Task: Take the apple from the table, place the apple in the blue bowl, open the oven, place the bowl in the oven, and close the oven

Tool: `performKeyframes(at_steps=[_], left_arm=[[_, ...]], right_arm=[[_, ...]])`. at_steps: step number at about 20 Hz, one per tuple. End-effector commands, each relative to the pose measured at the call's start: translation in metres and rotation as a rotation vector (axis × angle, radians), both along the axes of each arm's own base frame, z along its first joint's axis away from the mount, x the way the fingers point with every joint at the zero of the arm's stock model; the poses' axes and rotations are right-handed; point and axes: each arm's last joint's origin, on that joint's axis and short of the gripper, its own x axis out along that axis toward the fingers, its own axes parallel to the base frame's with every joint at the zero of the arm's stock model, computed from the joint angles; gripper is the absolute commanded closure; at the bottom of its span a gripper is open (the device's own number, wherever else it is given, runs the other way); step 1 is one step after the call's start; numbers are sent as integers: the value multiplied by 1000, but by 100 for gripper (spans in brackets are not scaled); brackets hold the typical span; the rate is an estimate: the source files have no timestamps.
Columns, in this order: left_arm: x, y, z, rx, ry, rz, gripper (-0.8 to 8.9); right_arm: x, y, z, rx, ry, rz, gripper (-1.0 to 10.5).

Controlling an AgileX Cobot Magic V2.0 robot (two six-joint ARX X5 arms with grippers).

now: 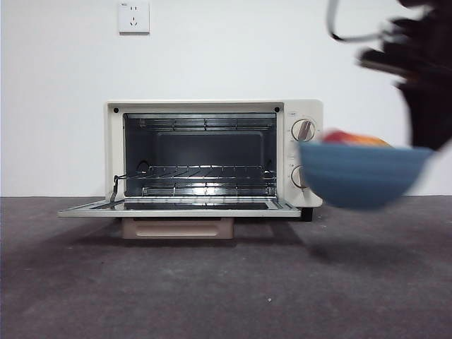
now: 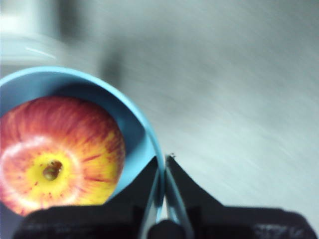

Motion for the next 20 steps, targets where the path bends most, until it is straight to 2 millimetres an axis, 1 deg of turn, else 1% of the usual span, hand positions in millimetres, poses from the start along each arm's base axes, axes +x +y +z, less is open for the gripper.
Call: performKeyframes(at_steps=[1,4,6,9,11,13,15,20], left_arm=[[-6,3,-2,10,6,-10,820],[-14,6,-3,17,19,-11,820],[-18,8,-3,18,28,-9,820],[-24,11,-4,20,33,-8,820],[-27,12,-4,20,32,-8,820],[-28,13,-3,22,26,-3,820],[-28,13,-3,21,25,-3,820],[-29,14,-4,25,33,-3,820]], right_arm=[[19,23,20,44,-51,3,958],[50,52,38,49,-74,45,959],[71,71,43,40,-71,66,958],[107,91,43,36,-64,67,958],[126,101,39,30,-34,50,958],[140,109,35,38,-21,21,958],[150,114,36,75,-25,-20,958],[161,119,29,142,-40,-148,958]])
